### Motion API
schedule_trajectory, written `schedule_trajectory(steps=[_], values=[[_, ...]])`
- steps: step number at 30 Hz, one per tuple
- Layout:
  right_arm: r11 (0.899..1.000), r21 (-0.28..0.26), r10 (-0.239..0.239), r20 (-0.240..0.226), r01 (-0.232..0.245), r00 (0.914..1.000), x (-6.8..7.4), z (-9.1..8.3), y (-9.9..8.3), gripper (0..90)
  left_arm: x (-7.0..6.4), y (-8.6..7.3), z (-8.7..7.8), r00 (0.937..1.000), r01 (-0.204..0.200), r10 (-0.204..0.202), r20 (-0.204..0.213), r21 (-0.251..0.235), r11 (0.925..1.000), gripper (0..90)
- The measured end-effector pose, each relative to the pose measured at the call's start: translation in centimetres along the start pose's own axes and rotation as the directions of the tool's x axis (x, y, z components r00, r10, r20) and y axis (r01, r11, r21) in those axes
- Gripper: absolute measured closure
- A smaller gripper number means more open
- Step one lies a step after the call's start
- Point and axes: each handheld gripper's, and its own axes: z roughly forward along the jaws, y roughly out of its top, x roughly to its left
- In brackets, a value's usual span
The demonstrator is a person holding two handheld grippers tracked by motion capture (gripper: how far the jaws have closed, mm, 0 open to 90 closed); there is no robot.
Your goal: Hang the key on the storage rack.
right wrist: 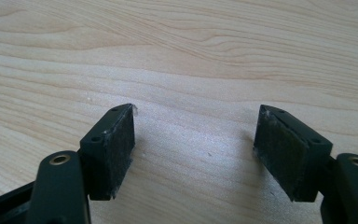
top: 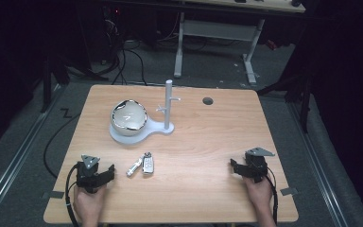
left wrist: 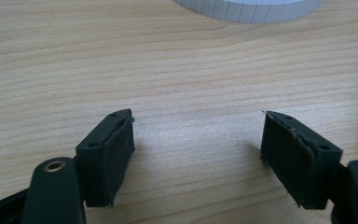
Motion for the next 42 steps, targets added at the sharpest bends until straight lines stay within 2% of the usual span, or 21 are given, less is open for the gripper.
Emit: schedule_trajectory(steps=[41,42], values=[[1.0,0.0,0.0,0.0,0.0,1.0,0.0,0.0,0.01,29.0,-0.2,0.29,0.27,1.0,0.005,-0.005,-0.008,0.0,1.0,27.7],[1.0,0.0,0.0,0.0,0.0,1.0,0.0,0.0,0.01,29.0,-0.18,0.37,0.28,1.0,-0.006,0.006,0.001,0.006,1.0,27.7]])
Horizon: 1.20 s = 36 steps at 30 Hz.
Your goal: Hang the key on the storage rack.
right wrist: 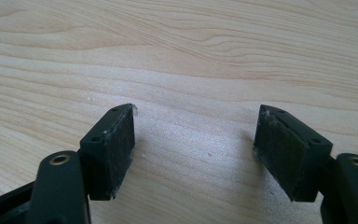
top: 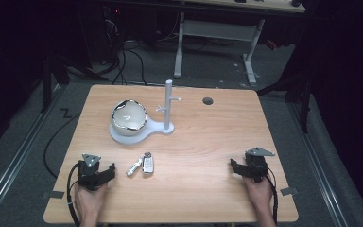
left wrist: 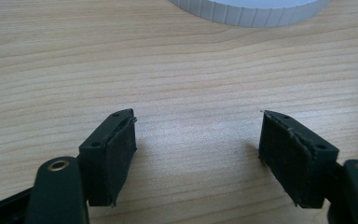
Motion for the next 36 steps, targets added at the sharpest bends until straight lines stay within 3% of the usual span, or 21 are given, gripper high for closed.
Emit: schedule_trajectory(steps=[3,8,14,26,30,36], values=[[1.0,0.0,0.0,0.0,0.0,1.0,0.0,0.0,0.0,29.0,-0.2,0.3,-0.1,1.0,0.003,-0.003,-0.002,0.027,0.9996,27.7],[1.0,0.0,0.0,0.0,0.0,1.0,0.0,0.0,0.0,29.0,-0.8,0.5,-0.4,0.9998,-0.02,0.02,0.01,0.004,0.9998,29.1],[1.0,0.0,0.0,0.0,0.0,1.0,0.0,0.0,0.0,29.0,-1.3,1.1,-1.5,0.9972,-0.01,0.013,0.073,-0.032,0.9994,29.3],[1.0,0.0,0.0,0.0,0.0,1.0,0.0,0.0,0.0,29.0,-2.6,1.7,-2.7,0.985,-0.027,0.037,0.169,-0.061,0.9978,29.6],[1.0,0.0,0.0,0.0,0.0,1.0,0.0,0.0,0.0,29.0,-3.0,1.8,-2.7,0.9832,-0.035,0.045,0.177,-0.058,0.9977,28.7],[1.0,0.0,0.0,0.0,0.0,1.0,0.0,0.0,0.0,29.0,-4.2,2.5,-2.5,0.9755,-0.069,0.078,0.206,-0.049,0.9964,27.3]])
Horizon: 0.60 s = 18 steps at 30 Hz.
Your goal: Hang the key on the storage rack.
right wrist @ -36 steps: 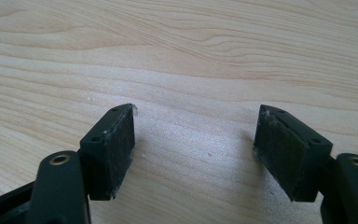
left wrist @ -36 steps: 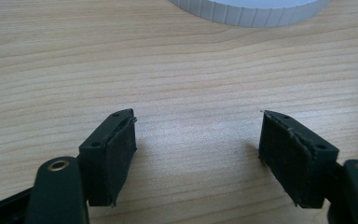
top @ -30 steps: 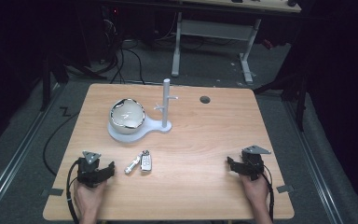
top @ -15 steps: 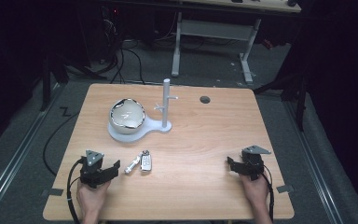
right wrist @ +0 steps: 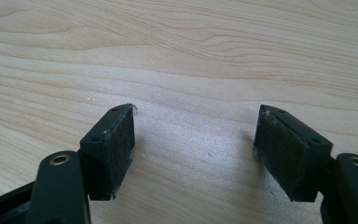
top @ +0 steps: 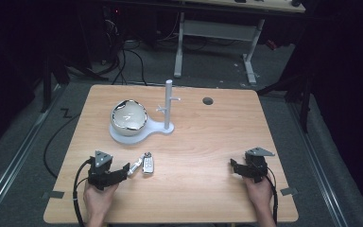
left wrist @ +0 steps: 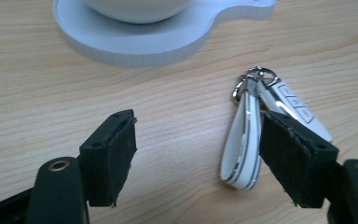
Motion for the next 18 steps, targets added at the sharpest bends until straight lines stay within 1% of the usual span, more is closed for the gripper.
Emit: schedule_trajectory(steps=[1,2,4,5,6,9,10,13,16,18], values=[[1.0,0.0,0.0,0.0,0.0,1.0,0.0,0.0,0.0,29.0,-0.3,0.1,0.1,1.0,-0.008,0.008,-0.001,0.004,1.0,26.7],[1.0,0.0,0.0,0.0,0.0,1.0,0.0,0.0,0.0,29.0,-0.9,0.3,0.3,0.9995,-0.032,0.032,0.003,0.008,0.9995,26.7],[1.0,0.0,0.0,0.0,0.0,1.0,0.0,0.0,0.0,29.0,-1.4,0.6,0.7,0.999,-0.04,0.04,0.018,0.011,0.9991,26.7],[1.0,0.0,0.0,0.0,0.0,1.0,0.0,0.0,0.0,29.0,-1.4,0.6,0.7,0.999,-0.04,0.04,0.018,0.011,0.9991,26.6],[1.0,0.0,0.0,0.0,0.0,1.0,0.0,0.0,0.0,29.0,-1.9,0.7,1.1,0.9983,-0.051,0.05,0.031,0.018,0.9985,26.5],[1.0,0.0,0.0,0.0,0.0,1.0,0.0,0.0,0.0,29.0,-2.7,0.9,1.6,0.9965,-0.073,0.071,0.043,0.035,0.9968,26.4],[1.0,0.0,0.0,0.0,0.0,1.0,0.0,0.0,0.0,29.0,-2.7,0.9,1.6,0.9965,-0.073,0.071,0.043,0.035,0.9968,26.3],[1.0,0.0,0.0,0.0,0.0,1.0,0.0,0.0,0.0,29.0,-3.4,1.1,2.2,0.9954,-0.078,0.075,0.06,0.041,0.9961,26.2],[1.0,0.0,0.0,0.0,0.0,1.0,0.0,0.0,0.0,29.0,-3.6,1.1,2.5,0.995,-0.079,0.076,0.066,0.046,0.9958,26.1],[1.0,0.0,0.0,0.0,0.0,1.0,0.0,0.0,0.0,29.0,-3.9,1.3,3.1,0.9941,-0.079,0.074,0.079,0.058,0.9952,25.8]])
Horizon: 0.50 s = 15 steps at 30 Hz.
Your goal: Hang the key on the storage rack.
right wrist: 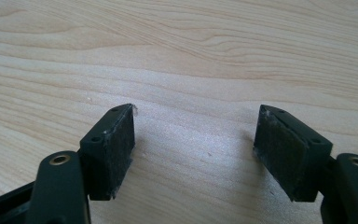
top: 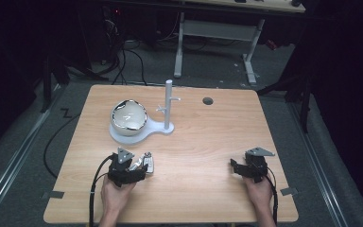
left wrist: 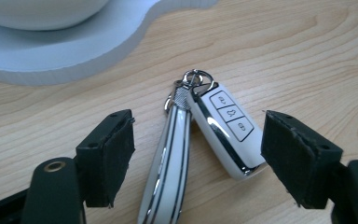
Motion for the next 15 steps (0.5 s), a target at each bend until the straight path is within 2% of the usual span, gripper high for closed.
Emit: schedule_trajectory(steps=[7,12,15], values=[[1.0,0.0,0.0,0.0,0.0,1.0,0.0,0.0,0.0,29.0,-0.3,0.1,1.4,1.0,-0.001,0.002,-0.006,0.033,0.9994,25.2],[1.0,0.0,0.0,0.0,0.0,1.0,0.0,0.0,0.0,29.0,-0.2,0.0,1.9,1.0,0.006,-0.006,-0.007,0.023,0.9997,26.2],[1.0,0.0,0.0,0.0,0.0,1.0,0.0,0.0,0.0,29.0,-0.1,-0.1,2.2,0.9999,0.011,-0.011,-0.01,0.042,0.9991,26.5]])
